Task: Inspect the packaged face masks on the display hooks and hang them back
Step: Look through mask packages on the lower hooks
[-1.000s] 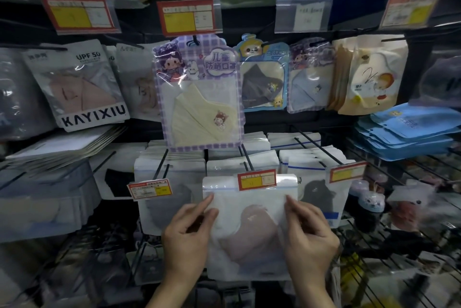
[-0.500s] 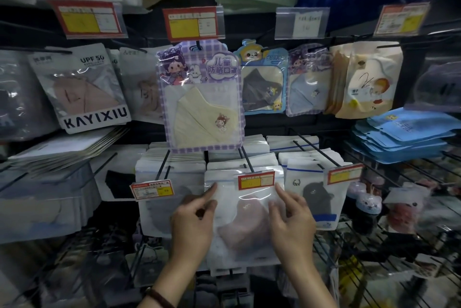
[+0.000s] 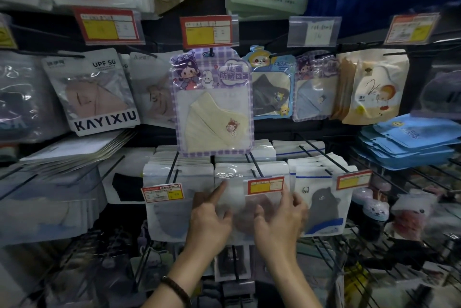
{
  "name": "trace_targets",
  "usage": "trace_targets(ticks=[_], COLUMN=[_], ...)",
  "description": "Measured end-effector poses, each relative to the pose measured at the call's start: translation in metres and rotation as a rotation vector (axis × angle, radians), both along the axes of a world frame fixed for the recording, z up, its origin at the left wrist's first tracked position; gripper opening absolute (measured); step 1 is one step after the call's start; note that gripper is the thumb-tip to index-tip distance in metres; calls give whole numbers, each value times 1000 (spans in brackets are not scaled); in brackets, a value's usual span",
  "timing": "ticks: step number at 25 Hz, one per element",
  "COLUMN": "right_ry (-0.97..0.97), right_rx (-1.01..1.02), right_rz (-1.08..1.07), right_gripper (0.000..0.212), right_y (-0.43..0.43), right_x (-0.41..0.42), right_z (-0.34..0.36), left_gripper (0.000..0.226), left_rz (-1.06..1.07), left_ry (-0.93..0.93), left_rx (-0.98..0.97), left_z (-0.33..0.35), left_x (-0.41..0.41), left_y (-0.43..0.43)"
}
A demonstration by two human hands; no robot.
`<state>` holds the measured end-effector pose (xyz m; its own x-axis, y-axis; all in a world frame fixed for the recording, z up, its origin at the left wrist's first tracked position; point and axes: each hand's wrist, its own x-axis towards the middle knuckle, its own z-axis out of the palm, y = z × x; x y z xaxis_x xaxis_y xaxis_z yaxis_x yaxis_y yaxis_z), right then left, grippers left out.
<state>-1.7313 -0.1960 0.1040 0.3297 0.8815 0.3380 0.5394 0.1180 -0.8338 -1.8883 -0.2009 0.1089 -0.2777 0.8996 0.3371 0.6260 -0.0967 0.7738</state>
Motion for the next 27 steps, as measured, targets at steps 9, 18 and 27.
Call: trace_targets(ticks=[9,18,27], right_ry=[23,187,260], right_rx=[-40,-180,-198], right_rz=[383,352,310], right_gripper=[54,74,43], right_y=[-23,-7,-2], right_x=[-75,-124,-131], right_z=[0,20,28], left_gripper=[63,98,85], left_rz=[318,139,70], left_ry=[2,-175,-254], left_rx=[71,26,22], left_z=[-9,7,9], left_x=[-96,-147,-149], left_y=[-17,7,0])
